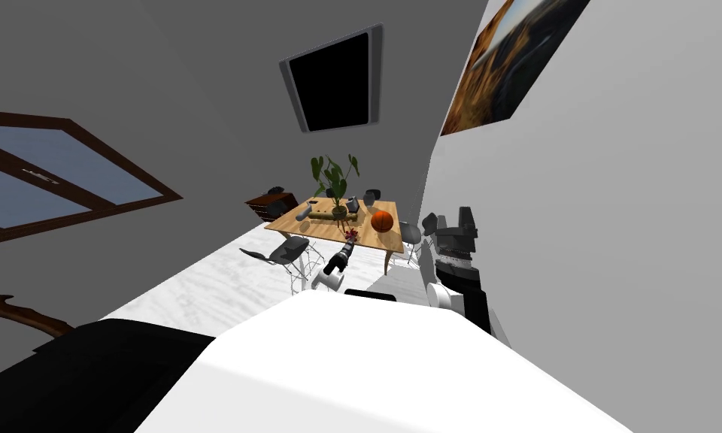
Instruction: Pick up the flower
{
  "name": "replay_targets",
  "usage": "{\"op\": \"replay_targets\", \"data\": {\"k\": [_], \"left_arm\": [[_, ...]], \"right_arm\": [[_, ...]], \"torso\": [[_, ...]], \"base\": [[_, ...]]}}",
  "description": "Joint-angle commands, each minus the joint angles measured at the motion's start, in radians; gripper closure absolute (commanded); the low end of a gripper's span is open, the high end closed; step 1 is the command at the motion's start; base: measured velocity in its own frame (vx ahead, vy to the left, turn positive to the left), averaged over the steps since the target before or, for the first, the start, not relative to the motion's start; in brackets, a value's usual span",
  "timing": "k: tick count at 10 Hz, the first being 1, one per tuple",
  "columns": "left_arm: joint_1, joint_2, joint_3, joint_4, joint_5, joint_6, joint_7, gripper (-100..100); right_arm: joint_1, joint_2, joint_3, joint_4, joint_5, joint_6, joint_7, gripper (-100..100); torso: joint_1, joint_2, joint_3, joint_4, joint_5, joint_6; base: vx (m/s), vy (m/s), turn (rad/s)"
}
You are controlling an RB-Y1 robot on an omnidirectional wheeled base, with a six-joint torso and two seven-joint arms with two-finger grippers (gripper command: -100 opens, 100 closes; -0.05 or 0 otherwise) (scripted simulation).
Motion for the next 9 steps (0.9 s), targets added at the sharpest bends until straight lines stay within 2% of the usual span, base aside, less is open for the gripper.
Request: {"op": "replay_targets", "data": {"k": [1,4,6,9], "left_arm": [[-0.013,-0.004,-0.006,0.02,-0.001,0.05,-0.009,-100],[-0.063,-0.01,-0.025,0.077,0.005,0.146,-0.04,-100],[-0.063,-0.01,-0.025,0.077,0.005,0.178,-0.04,-100],[-0.114,-0.016,-0.04,0.134,0.012,0.272,-0.07,-100]], "right_arm": [[0.0,0.0,0.0,0.0,0.0,0.0,0.0,0],[0.0,0.0,0.0,0.0,0.0,0.0,0.0,0],[0.0,0.0,0.0,0.0,0.0,0.0,0.0,0],[0.0,0.0,0.0,0.0,0.0,0.0,0.0,0]], "torso": [[0.0,0.0,0.0,0.0,0.0,0.0],[0.0,0.0,0.0,0.0,0.0,0.0],[0.0,-0.001,-0.001,0.0,0.0,0.0],[0.0,-0.001,-0.001,0.0,0.0,0.0]], "base": [[0.01,-0.005,-0.004],[0.016,-0.008,-0.008],[0.019,-0.005,-0.002],[0.027,-0.006,-0.013]]}}
